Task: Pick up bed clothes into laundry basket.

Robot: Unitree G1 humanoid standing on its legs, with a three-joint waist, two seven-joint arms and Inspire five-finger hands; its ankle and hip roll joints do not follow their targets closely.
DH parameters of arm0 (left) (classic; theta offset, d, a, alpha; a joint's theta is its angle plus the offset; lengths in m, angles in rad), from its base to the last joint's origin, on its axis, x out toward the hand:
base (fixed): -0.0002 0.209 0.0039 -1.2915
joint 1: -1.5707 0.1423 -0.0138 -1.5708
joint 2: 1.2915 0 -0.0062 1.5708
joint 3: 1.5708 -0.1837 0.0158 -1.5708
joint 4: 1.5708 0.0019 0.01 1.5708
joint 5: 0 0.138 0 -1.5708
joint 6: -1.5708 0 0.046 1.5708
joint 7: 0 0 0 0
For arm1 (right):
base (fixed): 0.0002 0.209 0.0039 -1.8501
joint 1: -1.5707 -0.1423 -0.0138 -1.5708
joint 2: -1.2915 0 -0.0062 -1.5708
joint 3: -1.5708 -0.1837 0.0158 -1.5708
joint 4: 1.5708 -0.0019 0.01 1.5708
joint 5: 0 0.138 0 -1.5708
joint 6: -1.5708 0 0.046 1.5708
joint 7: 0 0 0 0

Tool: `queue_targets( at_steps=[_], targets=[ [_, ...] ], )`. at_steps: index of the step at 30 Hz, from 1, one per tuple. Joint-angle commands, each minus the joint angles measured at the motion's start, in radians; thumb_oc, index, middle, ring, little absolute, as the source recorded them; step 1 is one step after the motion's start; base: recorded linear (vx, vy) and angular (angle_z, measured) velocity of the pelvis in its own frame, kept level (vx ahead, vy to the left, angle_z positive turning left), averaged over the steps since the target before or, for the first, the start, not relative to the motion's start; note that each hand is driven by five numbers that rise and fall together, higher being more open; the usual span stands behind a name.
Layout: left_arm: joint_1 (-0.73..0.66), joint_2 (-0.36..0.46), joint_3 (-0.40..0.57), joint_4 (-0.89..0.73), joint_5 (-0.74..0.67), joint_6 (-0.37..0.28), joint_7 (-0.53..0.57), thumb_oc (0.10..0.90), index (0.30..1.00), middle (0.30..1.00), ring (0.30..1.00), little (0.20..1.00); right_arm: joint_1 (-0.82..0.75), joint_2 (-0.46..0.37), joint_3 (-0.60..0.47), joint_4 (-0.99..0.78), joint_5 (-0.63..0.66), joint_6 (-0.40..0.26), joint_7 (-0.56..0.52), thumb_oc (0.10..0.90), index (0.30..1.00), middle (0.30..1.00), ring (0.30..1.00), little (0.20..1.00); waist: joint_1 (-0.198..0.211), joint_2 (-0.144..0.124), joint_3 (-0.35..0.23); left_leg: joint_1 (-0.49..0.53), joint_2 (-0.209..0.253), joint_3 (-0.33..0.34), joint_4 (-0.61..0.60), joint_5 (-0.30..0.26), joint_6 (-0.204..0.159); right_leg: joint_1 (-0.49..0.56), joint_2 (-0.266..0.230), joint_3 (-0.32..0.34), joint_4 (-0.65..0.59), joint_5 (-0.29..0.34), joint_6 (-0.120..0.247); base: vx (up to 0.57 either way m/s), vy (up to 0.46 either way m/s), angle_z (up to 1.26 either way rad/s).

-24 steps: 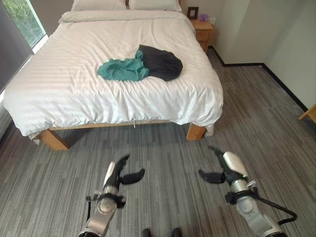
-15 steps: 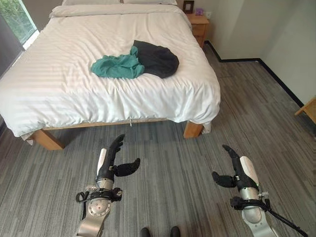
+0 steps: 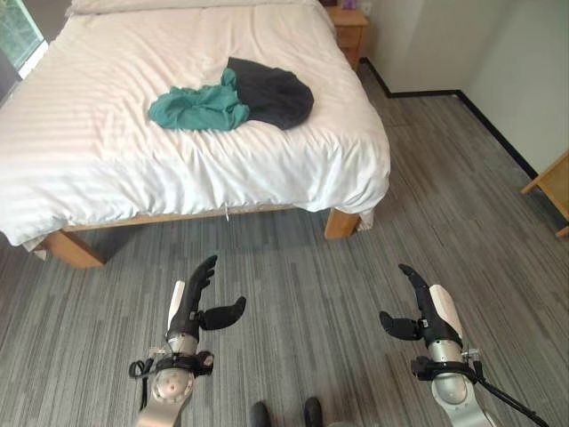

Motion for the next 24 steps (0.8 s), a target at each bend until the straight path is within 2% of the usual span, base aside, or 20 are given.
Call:
queue_targets(
  at_steps=[1,3,4,5,10,11,12,16,17,18,21,22,23,24],
  targets=[
    [0.004,0.091,0.064,-0.087,0.025,-0.054,0.031,0.8,0.9,0.9,0.9,0.9,-0.072,-0.019,-0.115,-0.019,-0.018,-0.024,-0.038,0.8,0.9,0.9,0.9,0.9,0.016,-0.093,-0.015,0.158,0.028,-0.023,-0.077,-0.116,-0.124,-0.068,-0.09,0.008,-0.16,0.092,0.062,0.28,-0.062,0.47],
    [0.005,0.09,0.063,-0.086,0.025,-0.054,0.031,0.8,0.9,0.9,0.9,0.9,-0.072,-0.021,-0.115,-0.019,-0.018,-0.024,-0.038,0.8,0.9,0.9,0.9,0.9,0.01,-0.083,-0.014,0.162,0.038,-0.029,-0.077,-0.12,-0.125,-0.048,-0.083,-0.003,-0.188,0.103,0.062,0.3,-0.078,0.36],
    [-0.027,0.09,0.049,-0.078,0.042,-0.049,0.032,0.8,0.9,0.9,0.9,0.9,-0.05,-0.016,-0.113,-0.002,-0.021,-0.01,-0.031,0.8,0.9,0.9,0.9,0.9,-0.032,-0.083,-0.011,0.211,0.041,-0.055,-0.077,-0.168,-0.149,-0.133,-0.081,0.001,-0.319,0.173,0.088,0.59,-0.192,0.58],
    [-0.032,0.086,0.044,-0.07,0.047,-0.052,0.033,0.8,0.9,0.9,0.9,0.9,-0.042,-0.014,-0.112,0.001,-0.021,-0.009,-0.03,0.8,0.9,0.9,0.9,0.9,-0.046,-0.076,-0.015,0.229,0.047,-0.06,-0.077,-0.188,-0.155,-0.154,-0.074,-0.011,-0.322,0.183,0.091,0.59,-0.19,0.54],
    [-0.033,0.085,0.043,-0.068,0.047,-0.053,0.034,0.8,0.9,0.9,0.9,0.9,-0.042,-0.014,-0.112,0.001,-0.021,-0.01,-0.03,0.8,0.9,0.9,0.9,0.9,-0.048,-0.071,-0.017,0.228,0.052,-0.061,-0.077,-0.191,-0.156,-0.154,-0.071,-0.014,-0.322,0.181,0.091,0.18,-0.091,0.5],
    [-0.023,0.065,-0.01,-0.089,0.071,-0.065,0.015,0.8,0.9,0.9,0.9,0.9,0.037,0.007,-0.122,-0.003,0.001,-0.034,-0.021,0.8,0.9,0.9,0.9,0.9,-0.124,-0.043,-0.051,0.309,0.095,-0.091,-0.042,-0.187,-0.191,-0.125,-0.043,0.073,-0.304,0.234,0.046,0.89,-0.471,-0.12],
    [-0.015,0.058,-0.022,-0.091,0.07,-0.065,0.01,0.8,0.9,0.9,0.9,0.9,0.038,0.003,-0.122,0.007,0.009,-0.041,-0.022,0.8,0.9,0.9,0.9,0.9,-0.13,-0.015,-0.052,0.289,0.129,-0.081,0.05,-0.137,-0.205,-0.097,-0.025,0.067,-0.305,0.224,0.034,0.89,-0.472,0.23],
    [-0.015,0.058,-0.022,-0.091,0.07,-0.065,0.01,0.8,0.9,0.9,0.9,0.9,0.038,0.003,-0.121,0.007,0.009,-0.041,-0.022,0.8,0.9,0.9,0.9,0.9,-0.132,-0.016,-0.054,0.286,0.128,-0.083,0.05,-0.135,-0.205,-0.098,-0.027,0.065,-0.305,0.224,0.034,0.17,-0.169,0.29],
    [-0.041,0.061,-0.053,-0.14,0.03,-0.08,-0.005,0.8,0.9,0.9,0.9,0.9,-0.026,-0.046,-0.136,0.001,0.047,-0.042,-0.049,0.8,0.9,0.9,0.9,0.9,-0.065,-0.095,0.002,-0.029,0.087,-0.06,0.711,0.096,-0.214,0.09,-0.057,0.094,-0.324,0.147,-0.078,0.43,-0.581,-0.1],
    [-0.047,0.067,-0.052,-0.141,0.029,-0.079,-0.006,0.8,0.9,0.9,0.9,0.9,-0.032,-0.041,-0.138,0.004,0.049,-0.042,-0.05,0.8,0.9,0.9,0.9,0.9,-0.071,-0.095,0.003,-0.073,0.089,-0.071,0.764,0.085,-0.211,0.073,-0.057,0.087,-0.319,0.152,-0.077,0.43,-0.58,0.03],
    [-0.047,0.067,-0.052,-0.141,0.029,-0.079,-0.006,0.8,0.9,0.9,0.9,0.9,-0.032,-0.042,-0.137,0.004,0.049,-0.042,-0.05,0.8,0.9,0.9,0.9,0.9,-0.075,-0.092,-0.001,-0.083,0.091,-0.075,0.77,0.083,-0.211,0.067,-0.055,0.083,-0.319,0.152,-0.077,0.02,-0.014,-0.44],
    [-0.05,0.062,-0.055,-0.141,0.031,-0.079,0.001,0.8,0.9,0.9,0.9,0.9,-0.046,-0.047,-0.14,0.008,0.056,-0.035,-0.054,0.8,0.9,0.9,0.9,0.9,-0.055,-0.098,0.006,-0.141,0.074,-0.052,0.822,0.048,-0.207,0.102,-0.054,0.096,-0.323,0.134,-0.082,0.64,-0.127,-0.23],
    [-0.034,0.054,-0.043,-0.154,0.045,-0.086,0.019,0.8,0.9,0.9,0.9,0.9,-0.075,-0.051,-0.163,-0.006,0.071,-0.019,-0.074,0.8,0.9,0.9,0.9,0.9,-0.008,-0.095,0.003,-0.279,0.051,0.056,0.649,-0.011,-0.19,0.206,-0.044,0.131,-0.333,0.071,-0.072,0.63,-0.127,-0.04],
    [-0.035,0.055,-0.044,-0.155,0.045,-0.086,0.02,0.8,0.9,0.9,0.9,0.9,-0.075,-0.051,-0.164,-0.007,0.071,-0.018,-0.073,0.8,0.9,0.9,0.9,0.9,0.003,-0.106,0.0,-0.272,0.042,0.072,0.627,0.004,-0.186,0.199,-0.055,0.144,-0.334,0.076,-0.07,0.51,-0.067,-0.2]
  ],
)
